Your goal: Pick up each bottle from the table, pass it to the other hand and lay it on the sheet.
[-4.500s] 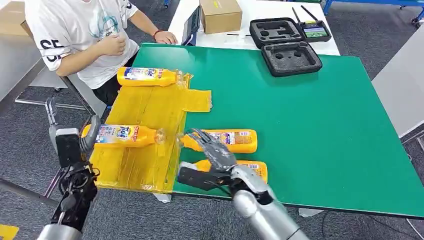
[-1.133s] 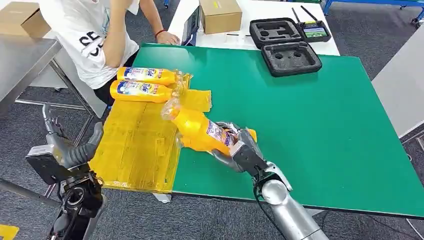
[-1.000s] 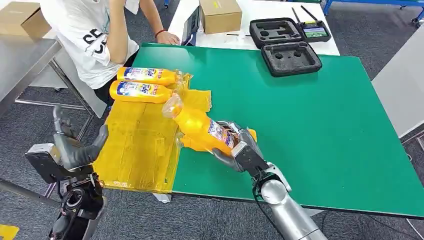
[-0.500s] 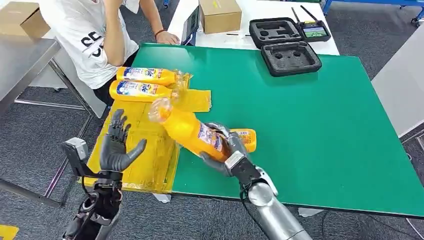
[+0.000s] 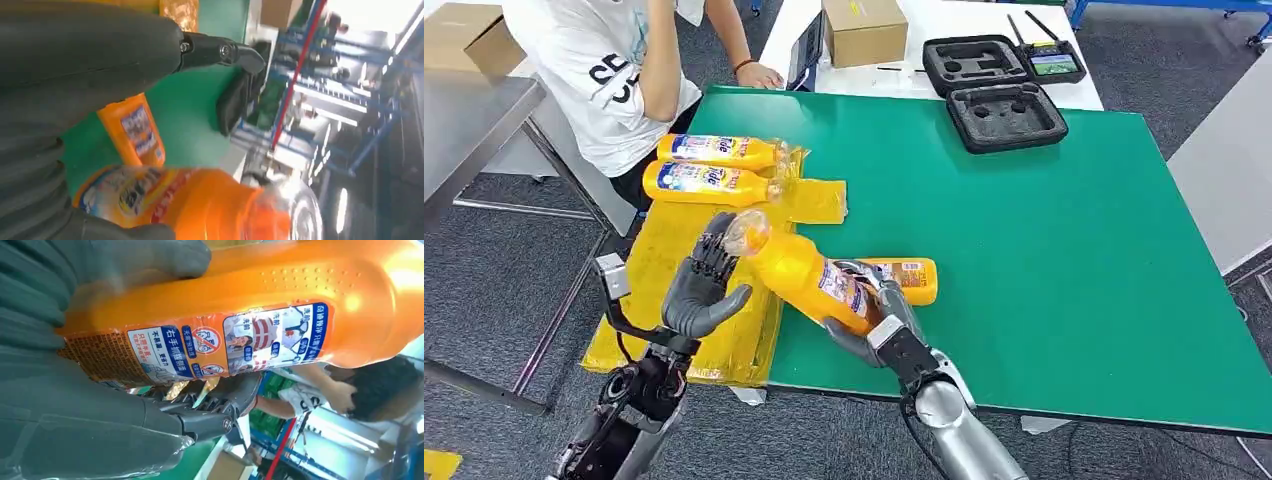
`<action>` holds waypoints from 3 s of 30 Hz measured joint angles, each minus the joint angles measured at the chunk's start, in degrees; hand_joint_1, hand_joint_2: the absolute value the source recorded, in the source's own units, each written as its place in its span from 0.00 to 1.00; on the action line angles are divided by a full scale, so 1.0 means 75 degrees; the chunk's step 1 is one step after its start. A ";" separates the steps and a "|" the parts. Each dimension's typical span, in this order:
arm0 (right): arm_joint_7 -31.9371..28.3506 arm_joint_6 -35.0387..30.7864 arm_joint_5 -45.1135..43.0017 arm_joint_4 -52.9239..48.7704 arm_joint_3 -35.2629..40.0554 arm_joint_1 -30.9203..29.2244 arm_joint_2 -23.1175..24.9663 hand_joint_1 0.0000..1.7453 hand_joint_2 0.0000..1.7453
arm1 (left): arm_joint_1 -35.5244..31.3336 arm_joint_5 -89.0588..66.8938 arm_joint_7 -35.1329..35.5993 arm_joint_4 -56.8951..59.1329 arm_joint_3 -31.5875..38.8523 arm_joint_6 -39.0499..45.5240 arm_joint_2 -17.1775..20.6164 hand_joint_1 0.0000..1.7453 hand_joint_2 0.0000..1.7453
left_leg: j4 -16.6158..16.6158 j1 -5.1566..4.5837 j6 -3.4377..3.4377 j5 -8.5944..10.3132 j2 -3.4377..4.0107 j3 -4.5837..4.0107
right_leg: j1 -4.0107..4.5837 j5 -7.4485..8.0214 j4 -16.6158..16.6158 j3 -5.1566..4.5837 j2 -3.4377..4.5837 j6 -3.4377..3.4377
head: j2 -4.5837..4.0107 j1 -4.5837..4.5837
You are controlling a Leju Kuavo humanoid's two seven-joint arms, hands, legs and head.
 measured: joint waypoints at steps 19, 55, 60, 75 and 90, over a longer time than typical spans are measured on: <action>0.0047 0.0198 -0.0003 -0.0201 -0.0248 0.0116 0.0396 1.00 1.00 | -0.0733 -0.0769 0.0149 0.0694 -0.0884 -0.0169 -0.0015 0.00 1.00 | 0.0000 0.0001 -0.0001 0.0002 0.0001 0.0000 | 0.0002 0.0001 0.0001 0.0000 0.0001 0.0000 | 0.0000 0.0000; 0.0149 0.0504 0.0149 0.1556 0.0140 -0.0432 0.0831 1.00 1.00 | -0.0786 -0.0005 0.0195 0.0825 -0.1055 -0.0452 -0.0029 1.00 1.00 | -0.0001 0.0001 -0.0001 0.0002 0.0001 -0.0004 | 0.0001 0.0000 0.0001 0.0000 0.0001 0.0000 | 0.0000 0.0000; 0.0169 0.0487 0.0192 0.1518 0.0128 -0.0395 0.0866 1.00 1.00 | -0.0756 -0.0250 0.0216 0.0723 -0.1070 -0.0443 0.0000 1.00 1.00 | -0.0001 0.0001 -0.0001 0.0002 0.0001 -0.0004 | 0.0001 0.0000 0.0001 0.0000 0.0000 0.0000 | 0.0000 0.0000; 0.0332 -0.0282 0.0428 0.1276 0.0105 -0.0391 0.0965 0.00 0.00 | -0.0913 -0.1479 0.0059 0.0665 -0.1120 0.1292 -0.0055 1.00 1.00 | 0.0000 0.0001 -0.0001 0.0002 0.0001 -0.0003 | 0.0001 0.0001 0.0001 -0.0002 0.0001 0.0000 | 0.0000 0.0000; 0.0175 -0.1125 0.0332 0.0646 0.0116 -0.0397 0.0930 0.00 0.00 | -0.0958 -0.3017 -0.0851 0.0606 -0.0469 0.3197 -0.0052 1.00 1.00 | 0.0000 0.0001 -0.0001 0.0002 0.0001 -0.0004 | 0.0001 0.0001 0.0002 -0.0001 0.0001 0.0000 | 0.0000 -0.0003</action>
